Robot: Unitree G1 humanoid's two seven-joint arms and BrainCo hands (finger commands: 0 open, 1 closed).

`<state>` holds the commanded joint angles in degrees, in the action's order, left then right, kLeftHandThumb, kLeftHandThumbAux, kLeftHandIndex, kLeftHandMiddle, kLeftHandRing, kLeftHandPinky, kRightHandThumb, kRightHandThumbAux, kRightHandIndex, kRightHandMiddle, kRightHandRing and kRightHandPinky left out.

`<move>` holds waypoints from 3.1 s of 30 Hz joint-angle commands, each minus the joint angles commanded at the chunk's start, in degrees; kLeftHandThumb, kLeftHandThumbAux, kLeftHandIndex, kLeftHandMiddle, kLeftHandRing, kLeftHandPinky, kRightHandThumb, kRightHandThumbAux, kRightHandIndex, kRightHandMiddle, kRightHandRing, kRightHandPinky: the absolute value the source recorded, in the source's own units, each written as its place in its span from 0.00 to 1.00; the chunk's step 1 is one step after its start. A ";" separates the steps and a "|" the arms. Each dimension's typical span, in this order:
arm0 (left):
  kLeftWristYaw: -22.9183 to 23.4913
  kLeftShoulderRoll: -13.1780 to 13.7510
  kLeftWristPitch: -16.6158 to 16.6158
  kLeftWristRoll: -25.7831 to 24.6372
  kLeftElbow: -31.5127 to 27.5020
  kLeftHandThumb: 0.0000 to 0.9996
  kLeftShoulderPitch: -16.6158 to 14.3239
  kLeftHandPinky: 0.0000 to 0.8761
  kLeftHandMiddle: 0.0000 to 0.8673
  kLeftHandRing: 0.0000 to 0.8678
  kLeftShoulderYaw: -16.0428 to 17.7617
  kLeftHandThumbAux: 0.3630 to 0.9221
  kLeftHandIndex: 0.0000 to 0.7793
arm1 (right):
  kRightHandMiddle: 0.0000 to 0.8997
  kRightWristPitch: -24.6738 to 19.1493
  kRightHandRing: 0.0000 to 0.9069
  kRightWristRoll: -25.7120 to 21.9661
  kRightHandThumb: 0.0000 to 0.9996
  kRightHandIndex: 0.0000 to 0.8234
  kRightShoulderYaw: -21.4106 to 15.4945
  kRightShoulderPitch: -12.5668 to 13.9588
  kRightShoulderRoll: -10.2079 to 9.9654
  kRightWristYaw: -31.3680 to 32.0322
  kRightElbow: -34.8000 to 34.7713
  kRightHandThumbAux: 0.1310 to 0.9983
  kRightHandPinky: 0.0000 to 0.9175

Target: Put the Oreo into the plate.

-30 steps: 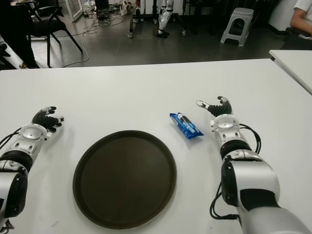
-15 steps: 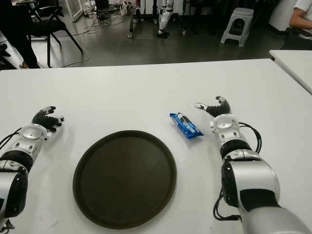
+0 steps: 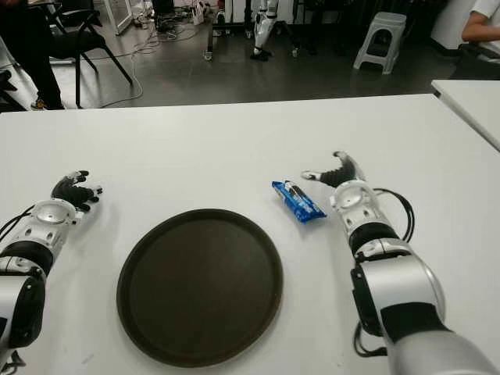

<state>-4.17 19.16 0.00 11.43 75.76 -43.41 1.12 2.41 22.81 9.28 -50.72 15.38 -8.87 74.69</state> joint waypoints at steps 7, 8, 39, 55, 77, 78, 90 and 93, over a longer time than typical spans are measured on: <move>-0.47 -0.08 0.24 -0.10 0.00 0.20 -0.04 0.23 0.15 0.19 -0.32 0.70 0.15 | 0.03 2.42 0.02 1.03 0.00 0.04 1.98 0.27 0.53 0.30 -0.41 0.57 0.00; -0.45 -0.07 0.27 -0.15 0.02 0.20 -0.04 0.23 0.14 0.18 -0.30 0.71 0.15 | 0.03 2.59 0.02 1.14 0.00 0.05 2.20 0.24 0.59 0.35 -0.48 0.57 0.00; 0.33 0.08 -0.66 -0.07 -0.09 0.17 0.05 0.26 0.16 0.21 -0.63 0.74 0.16 | 0.06 -6.12 0.05 7.30 0.00 0.03 9.15 6.83 3.48 8.67 -29.68 0.65 0.02; -0.49 -0.12 0.07 -0.03 0.14 0.19 -0.22 0.22 0.15 0.19 -0.47 0.71 0.15 | 0.06 -24.82 0.06 18.53 0.00 0.05 16.01 12.48 4.03 18.33 -51.20 0.72 0.01; 0.45 -0.23 -0.15 -0.57 0.01 0.17 -0.29 0.21 0.15 0.19 0.08 0.80 0.16 | 0.10 -32.40 0.09 26.35 0.00 0.08 21.12 14.65 5.68 30.94 -62.13 0.76 0.02; 0.67 -0.25 -0.18 -0.78 0.01 0.17 -0.29 0.21 0.15 0.19 0.28 0.81 0.16 | 0.10 -32.54 0.09 26.58 0.00 0.08 21.21 14.73 5.57 31.16 -62.20 0.76 0.02; 0.37 -0.28 -0.05 -1.00 0.12 0.21 -0.27 0.20 0.14 0.17 0.61 0.79 0.12 | 0.08 -33.88 0.08 29.42 0.00 0.08 22.59 14.85 5.22 32.80 -61.07 0.83 0.03; 0.35 -0.29 -0.10 -1.00 0.10 0.21 -0.27 0.19 0.14 0.17 0.58 0.78 0.11 | 0.08 -34.02 0.09 29.70 0.00 0.09 22.58 15.09 5.34 32.98 -61.36 0.83 0.04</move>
<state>-3.82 18.87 -0.10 10.43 75.86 -43.67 1.70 -31.61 52.52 31.86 -35.64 20.72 24.11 13.34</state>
